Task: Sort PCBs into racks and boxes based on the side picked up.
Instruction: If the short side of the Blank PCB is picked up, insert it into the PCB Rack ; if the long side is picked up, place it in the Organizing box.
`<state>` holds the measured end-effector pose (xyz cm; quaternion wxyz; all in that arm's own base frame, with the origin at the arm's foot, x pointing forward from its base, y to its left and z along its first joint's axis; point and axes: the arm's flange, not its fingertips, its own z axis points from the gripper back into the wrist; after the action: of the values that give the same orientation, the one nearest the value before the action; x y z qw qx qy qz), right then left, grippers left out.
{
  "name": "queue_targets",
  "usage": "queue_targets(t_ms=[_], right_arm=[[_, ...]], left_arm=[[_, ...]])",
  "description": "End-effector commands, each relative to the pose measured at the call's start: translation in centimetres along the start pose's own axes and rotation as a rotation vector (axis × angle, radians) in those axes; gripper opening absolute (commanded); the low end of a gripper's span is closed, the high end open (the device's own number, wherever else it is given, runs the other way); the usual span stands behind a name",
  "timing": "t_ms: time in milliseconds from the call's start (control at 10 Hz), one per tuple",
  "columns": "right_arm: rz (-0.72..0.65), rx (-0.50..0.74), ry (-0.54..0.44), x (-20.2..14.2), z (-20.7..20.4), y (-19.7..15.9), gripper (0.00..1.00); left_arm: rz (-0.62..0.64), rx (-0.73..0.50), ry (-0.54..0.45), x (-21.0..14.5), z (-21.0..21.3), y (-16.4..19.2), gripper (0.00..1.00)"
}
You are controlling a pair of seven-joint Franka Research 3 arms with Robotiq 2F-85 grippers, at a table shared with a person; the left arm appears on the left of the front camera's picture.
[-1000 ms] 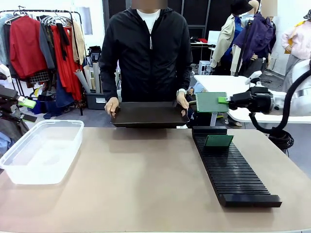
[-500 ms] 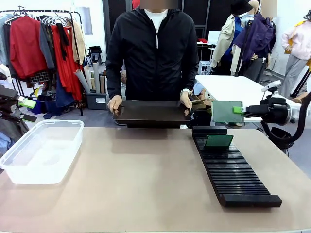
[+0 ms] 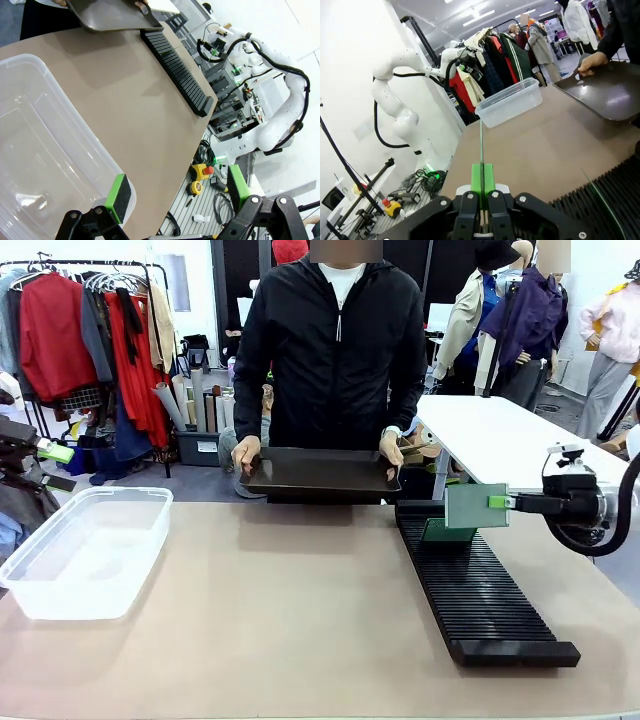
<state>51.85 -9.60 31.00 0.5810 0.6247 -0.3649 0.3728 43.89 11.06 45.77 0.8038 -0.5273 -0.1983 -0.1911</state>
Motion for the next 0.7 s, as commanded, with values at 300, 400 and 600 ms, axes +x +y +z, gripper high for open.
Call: queue_targets(t_ms=[300,400,600], right_arm=[[0.095,0.021,0.009,-3.6,1.5,1.3,0.0],[0.122,0.022,0.009,-4.3,1.6,1.4,0.0],[0.206,0.015,-0.009,-5.2,1.4,1.8,0.0]], left_arm=[[0.008,-0.006,-0.002,0.0,0.0,-0.3,1.0],[0.008,-0.006,-0.002,0.0,0.0,-0.3,1.0],[0.008,-0.006,-0.002,0.0,0.0,-0.3,1.0]])
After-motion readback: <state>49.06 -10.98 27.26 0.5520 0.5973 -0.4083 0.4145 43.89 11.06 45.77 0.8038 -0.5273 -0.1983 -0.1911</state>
